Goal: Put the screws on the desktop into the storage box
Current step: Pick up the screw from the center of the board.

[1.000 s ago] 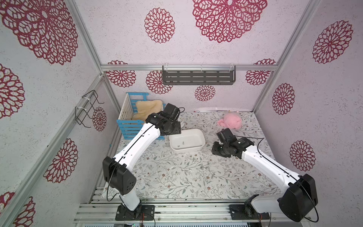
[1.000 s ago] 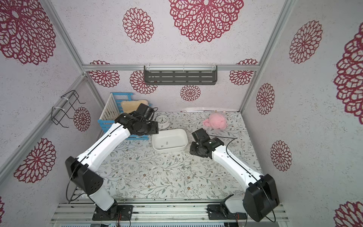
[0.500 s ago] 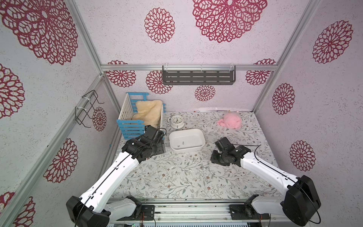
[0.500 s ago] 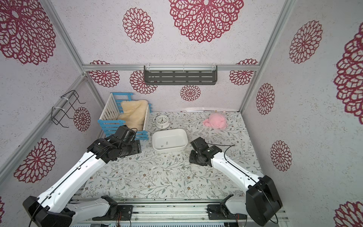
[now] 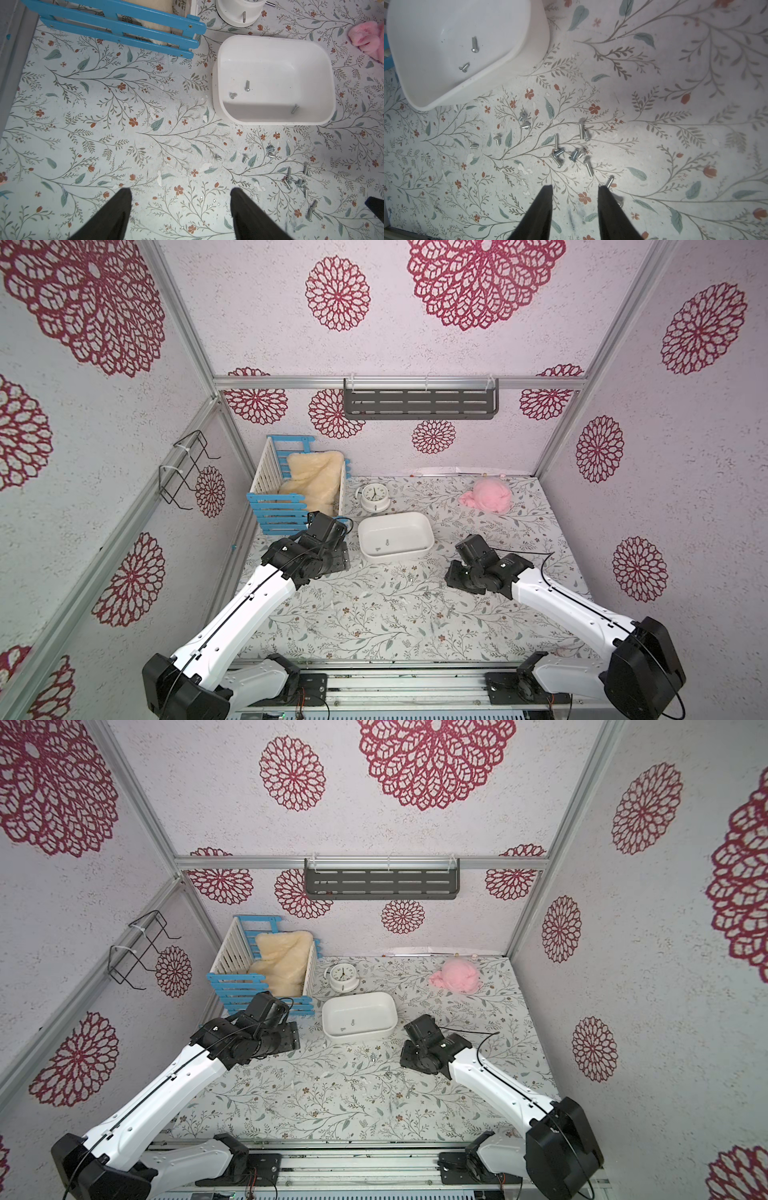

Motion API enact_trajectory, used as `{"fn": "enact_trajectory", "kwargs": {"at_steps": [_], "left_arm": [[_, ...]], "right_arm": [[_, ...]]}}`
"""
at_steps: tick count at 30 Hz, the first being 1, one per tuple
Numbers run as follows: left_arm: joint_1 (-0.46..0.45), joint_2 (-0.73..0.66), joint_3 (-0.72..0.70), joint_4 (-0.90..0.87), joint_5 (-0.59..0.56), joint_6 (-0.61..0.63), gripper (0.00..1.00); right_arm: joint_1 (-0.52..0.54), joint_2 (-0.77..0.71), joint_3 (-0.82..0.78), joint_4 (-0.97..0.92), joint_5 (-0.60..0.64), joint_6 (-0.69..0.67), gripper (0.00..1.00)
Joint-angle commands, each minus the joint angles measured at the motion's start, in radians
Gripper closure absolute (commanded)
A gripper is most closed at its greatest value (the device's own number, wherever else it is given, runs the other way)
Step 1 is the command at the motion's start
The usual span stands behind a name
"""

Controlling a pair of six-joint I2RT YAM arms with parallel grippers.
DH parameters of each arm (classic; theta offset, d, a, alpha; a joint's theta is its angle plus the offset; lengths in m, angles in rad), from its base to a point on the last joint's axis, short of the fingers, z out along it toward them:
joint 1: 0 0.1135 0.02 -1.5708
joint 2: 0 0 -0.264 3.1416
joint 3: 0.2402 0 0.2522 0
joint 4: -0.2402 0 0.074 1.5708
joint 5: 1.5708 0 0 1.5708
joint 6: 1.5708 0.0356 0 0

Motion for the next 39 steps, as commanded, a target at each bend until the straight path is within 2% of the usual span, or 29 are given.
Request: {"fn": "enact_trajectory", "kwargs": {"at_steps": [1, 10, 15, 22, 39], "left_arm": [[0.006, -0.007, -0.001, 0.025, 0.002, 0.031, 0.20], [0.008, 0.059, -0.023, 0.112, 0.040, 0.105, 0.19], [0.008, 0.045, -0.064, 0.146, 0.069, 0.086, 0.19], [0.008, 0.004, -0.102, 0.145, 0.078, 0.068, 0.18], [0.008, -0.006, -0.113, 0.135, 0.154, 0.065, 0.18]], "right_arm": [[0.009, -0.025, 0.009, 0.022, 0.023, 0.023, 0.60], [0.063, 0.011, 0.001, 0.007, 0.061, 0.089, 0.60], [0.073, 0.041, -0.004, 0.011, 0.077, 0.104, 0.61], [0.094, 0.029, -0.092, 0.040, 0.060, 0.183, 0.64], [0.205, 0.105, -0.118, 0.009, 0.035, 0.305, 0.71]]}}
